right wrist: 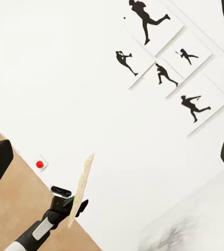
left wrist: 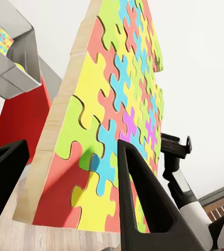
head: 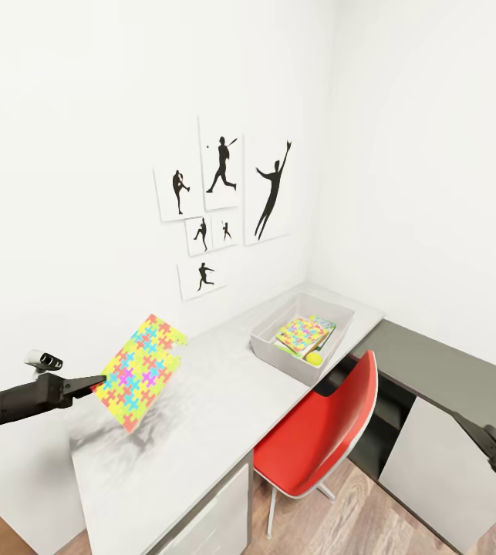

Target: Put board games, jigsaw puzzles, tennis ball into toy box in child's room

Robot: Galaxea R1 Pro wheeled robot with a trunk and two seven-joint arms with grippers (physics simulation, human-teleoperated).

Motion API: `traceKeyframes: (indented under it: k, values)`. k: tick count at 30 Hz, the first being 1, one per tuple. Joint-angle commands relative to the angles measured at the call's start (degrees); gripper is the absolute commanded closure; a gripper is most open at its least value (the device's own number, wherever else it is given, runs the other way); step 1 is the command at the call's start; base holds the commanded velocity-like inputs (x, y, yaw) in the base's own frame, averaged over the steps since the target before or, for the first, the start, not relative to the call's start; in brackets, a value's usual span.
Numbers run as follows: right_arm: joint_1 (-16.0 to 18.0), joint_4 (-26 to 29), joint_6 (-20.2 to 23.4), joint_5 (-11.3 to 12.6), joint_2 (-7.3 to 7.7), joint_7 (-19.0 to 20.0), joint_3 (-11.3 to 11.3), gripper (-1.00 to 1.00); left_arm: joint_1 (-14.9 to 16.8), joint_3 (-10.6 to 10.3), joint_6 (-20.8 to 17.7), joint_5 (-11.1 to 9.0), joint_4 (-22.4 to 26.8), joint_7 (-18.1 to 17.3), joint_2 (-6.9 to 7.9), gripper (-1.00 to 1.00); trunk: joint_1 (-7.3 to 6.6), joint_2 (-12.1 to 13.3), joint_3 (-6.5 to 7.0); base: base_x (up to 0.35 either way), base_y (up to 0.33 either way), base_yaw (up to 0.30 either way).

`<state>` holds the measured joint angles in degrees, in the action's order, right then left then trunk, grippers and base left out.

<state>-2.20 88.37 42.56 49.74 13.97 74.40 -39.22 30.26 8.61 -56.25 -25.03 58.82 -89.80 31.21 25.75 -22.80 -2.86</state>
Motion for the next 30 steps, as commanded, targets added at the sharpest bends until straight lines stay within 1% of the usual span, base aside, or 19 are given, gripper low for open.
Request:
traceKeyframes:
  k: [1, 6, 16, 22, 30]
  values:
    - [0.0, -0.15, 0.48, 0.31, 0.02, -0.02, -0.08, -1.0, 0.05, -0.02, -0.61, -0.02, 0.0, -0.2, 0.01, 1.0, 0.04, -0.12, -0.12, 0.0, 0.0, 0.0]
    - [0.0, -0.46, 0.57, 0.3, 0.38, 0.02, -0.23, -1.0, 0.06, -0.03, -0.55, -0.02, 0.01, -0.2, -0.01, 1.0, 0.04, -0.12, -0.12, 0.0, 0.0, 0.0]
    - [0.0, -0.48, 0.67, 0.31, 0.27, 0.04, -0.24, -1.0, 0.05, -0.04, -0.59, -0.02, -0.02, -0.2, -0.01, 1.0, 0.04, -0.12, -0.08, 0.0, 0.0, -0.013]
    - [0.0, -0.48, 0.71, 0.42, 0.44, 0.03, -0.24, -1.0, 0.01, 0.0, -0.55, -0.02, -0.01, -0.2, -0.01, 1.0, 0.04, -0.12, 0.22, 0.0, -0.07, -0.176]
    - [0.0, -0.53, 0.64, 0.36, 0.44, -0.03, -0.19, -1.0, 0.06, 0.01, -0.56, -0.02, -0.01, -0.2, -0.01, 1.0, 0.04, -0.12, 0.69, 0.0, -0.203, -0.22]
